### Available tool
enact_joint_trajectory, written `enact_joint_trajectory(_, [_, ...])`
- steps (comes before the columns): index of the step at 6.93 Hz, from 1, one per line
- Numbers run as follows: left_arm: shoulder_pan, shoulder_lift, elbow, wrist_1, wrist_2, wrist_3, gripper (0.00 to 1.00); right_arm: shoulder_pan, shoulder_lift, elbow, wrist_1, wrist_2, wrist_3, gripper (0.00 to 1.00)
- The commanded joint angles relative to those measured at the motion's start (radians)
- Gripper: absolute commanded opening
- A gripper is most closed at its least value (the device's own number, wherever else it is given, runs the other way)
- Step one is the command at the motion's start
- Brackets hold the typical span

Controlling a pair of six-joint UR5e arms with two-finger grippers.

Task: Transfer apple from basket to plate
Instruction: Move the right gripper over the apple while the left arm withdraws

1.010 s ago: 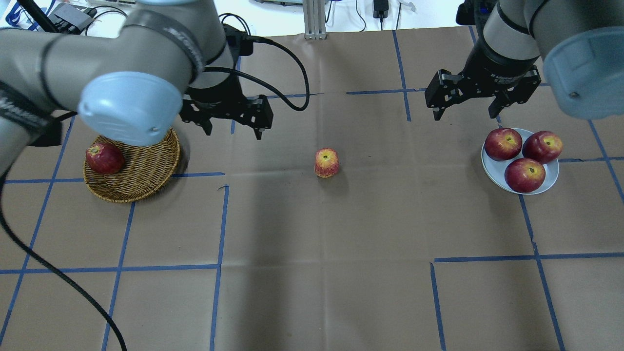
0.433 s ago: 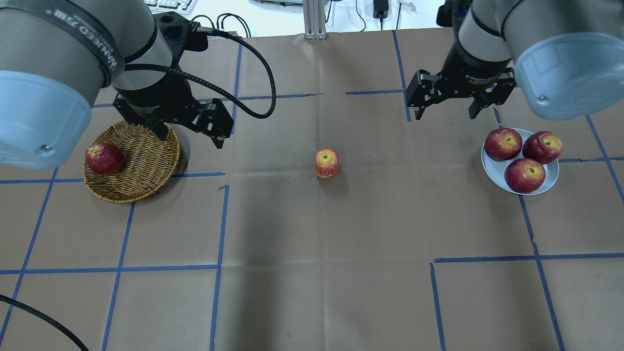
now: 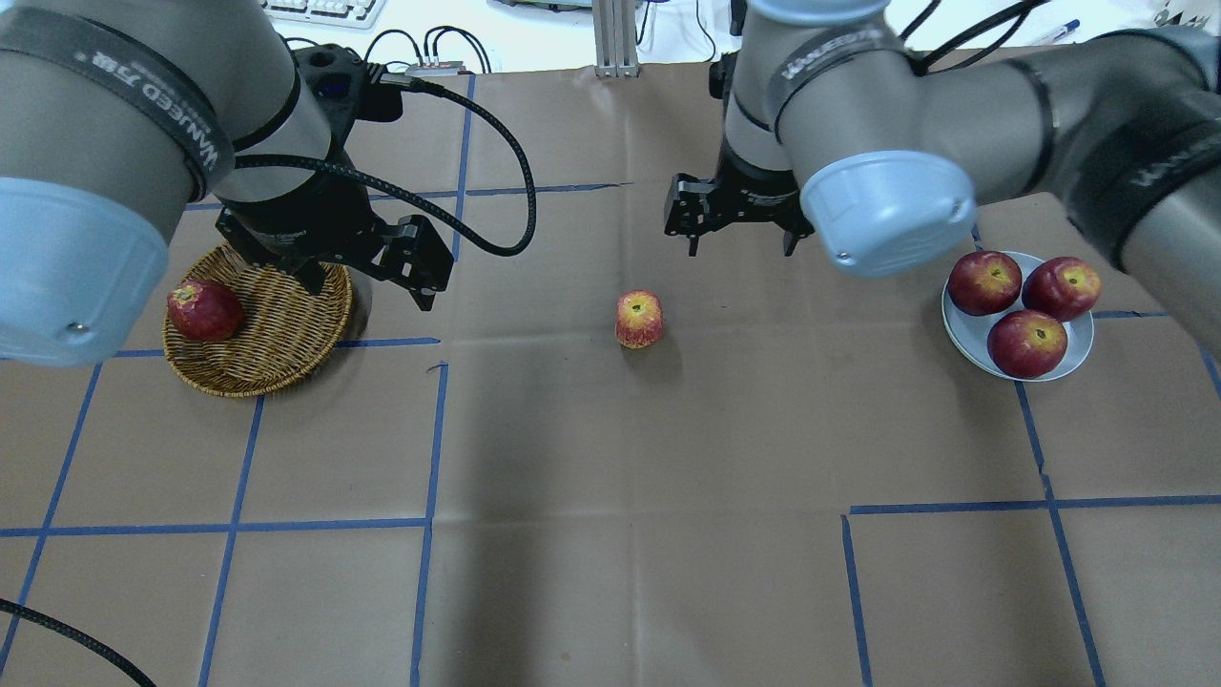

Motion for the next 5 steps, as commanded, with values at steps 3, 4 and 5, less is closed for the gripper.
enact_joint_trajectory(3, [0.021, 0.006, -0.014, 0.004, -0.002, 0.001, 0.99, 0.126, 0.248, 0.004, -0.257, -0.041, 0.135, 1.0])
enact_joint_trajectory(4, [0.023, 0.006, -0.016, 0.004, -0.002, 0.002, 0.99, 0.141, 0.296, 0.006, -0.32, -0.044, 0.137, 1.0])
enact_joint_trajectory(5, [0.023, 0.006, -0.016, 0.004, -0.002, 0.004, 0.99, 0.146, 0.341, 0.008, -0.375, -0.046, 0.129, 1.0])
